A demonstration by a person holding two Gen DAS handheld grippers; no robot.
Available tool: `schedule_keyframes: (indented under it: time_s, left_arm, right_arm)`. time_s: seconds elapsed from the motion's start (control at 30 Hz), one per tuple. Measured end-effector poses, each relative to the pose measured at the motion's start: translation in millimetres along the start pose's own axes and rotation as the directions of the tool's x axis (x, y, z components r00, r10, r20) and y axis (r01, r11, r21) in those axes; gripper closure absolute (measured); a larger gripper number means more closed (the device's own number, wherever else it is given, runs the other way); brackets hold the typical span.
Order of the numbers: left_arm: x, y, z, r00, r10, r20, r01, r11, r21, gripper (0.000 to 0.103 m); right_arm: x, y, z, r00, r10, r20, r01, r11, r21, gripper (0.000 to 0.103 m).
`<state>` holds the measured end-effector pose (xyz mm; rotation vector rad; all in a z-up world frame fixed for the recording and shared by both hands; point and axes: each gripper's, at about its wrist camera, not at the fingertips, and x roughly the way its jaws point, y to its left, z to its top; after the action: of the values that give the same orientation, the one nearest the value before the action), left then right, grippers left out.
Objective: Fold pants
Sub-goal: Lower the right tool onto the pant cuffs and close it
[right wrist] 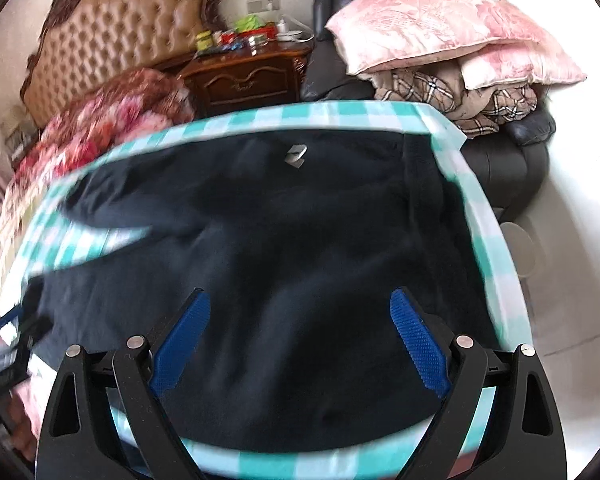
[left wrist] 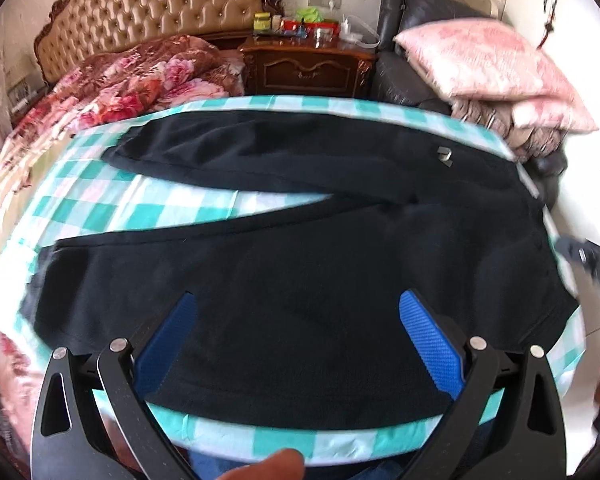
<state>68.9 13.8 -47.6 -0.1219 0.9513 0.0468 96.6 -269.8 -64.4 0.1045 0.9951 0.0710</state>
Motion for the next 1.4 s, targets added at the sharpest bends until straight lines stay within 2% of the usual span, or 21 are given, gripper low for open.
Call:
schedule_keyframes:
  time_s: [0.13,0.2,0.3,0.47,0.63,0.7,0.77,0.9,0.93,0.97,1.07,1.2,1.33,1.4]
  left_arm:
    - [14,4,11,0.996,-0.083,0.038,0.083,0.997,0.007,0.002]
    - [27,7,17,0.996,-0.089,0.011,0.088,0.996,0.011,0.002]
    - [42,14,24,0.993,-0.112,-0.043,0.112,0.994,-0.007,0.002]
    - [62,28,33,0.988,-0.129,-0.086,0.125,0.991,-0.051,0.002]
    - [73,40,42,0.989,-0.108,-0.097,0.101,0.992,-0.076,0.002]
    - [79,43,46,0.989,-0.106,-0.102,0.097,0.991,-0.088,0.002]
    - [83,44,50,0.989,-0.108,-0.104,0.099,0.991,-0.092,0.002]
    - [89,44,59,0.988,-0.120,-0.101,0.110,0.989,-0.095,0.002]
    - [90,43,61,0.988,-0.121,-0.101,0.111,0.989,-0.095,0.002]
    - [93,44,64,0.987,-0.124,-0.102,0.114,0.989,-0.098,0.002]
    - [99,46,73,0.984,-0.148,-0.101,0.137,0.984,-0.116,0.002]
    - [107,50,88,0.978,-0.187,-0.092,0.172,0.973,-0.153,0.002]
    - [118,55,111,0.972,-0.221,-0.078,0.204,0.962,-0.183,0.002]
    - [126,60,126,0.963,-0.260,-0.071,0.240,0.947,-0.214,0.002]
  right_arm:
    - [55,-60,78,0.998,-0.045,-0.037,0.045,0.999,0.012,0.015]
    - [93,-93,117,0.994,-0.059,-0.090,0.061,0.998,0.019,0.015]
    - [145,-121,154,0.986,-0.068,-0.155,0.068,0.998,-0.007,0.014]
    - [206,-137,174,0.967,-0.074,-0.245,0.053,0.995,-0.090,0.014]
    - [230,-143,185,0.966,-0.070,-0.249,0.042,0.992,-0.115,0.015]
    - [239,-143,188,0.962,-0.067,-0.264,0.034,0.991,-0.128,0.025]
    - [245,-142,187,0.960,-0.072,-0.269,0.035,0.990,-0.140,0.030]
    - [239,-141,187,0.970,-0.052,-0.238,0.016,0.988,-0.152,0.045]
    - [236,-139,187,0.972,-0.036,-0.234,0.001,0.989,-0.148,0.056]
    - [232,-137,186,0.975,-0.033,-0.222,0.000,0.989,-0.150,0.062]
    - [210,-122,182,0.987,-0.071,-0.145,0.040,0.978,-0.204,0.067]
    - [162,-104,175,0.999,-0.050,-0.023,0.043,0.975,-0.217,0.071]
    - [89,-75,157,0.992,0.003,0.124,0.030,0.965,-0.262,0.072]
    - [63,-63,147,0.985,0.029,0.170,0.021,0.958,-0.286,0.072]
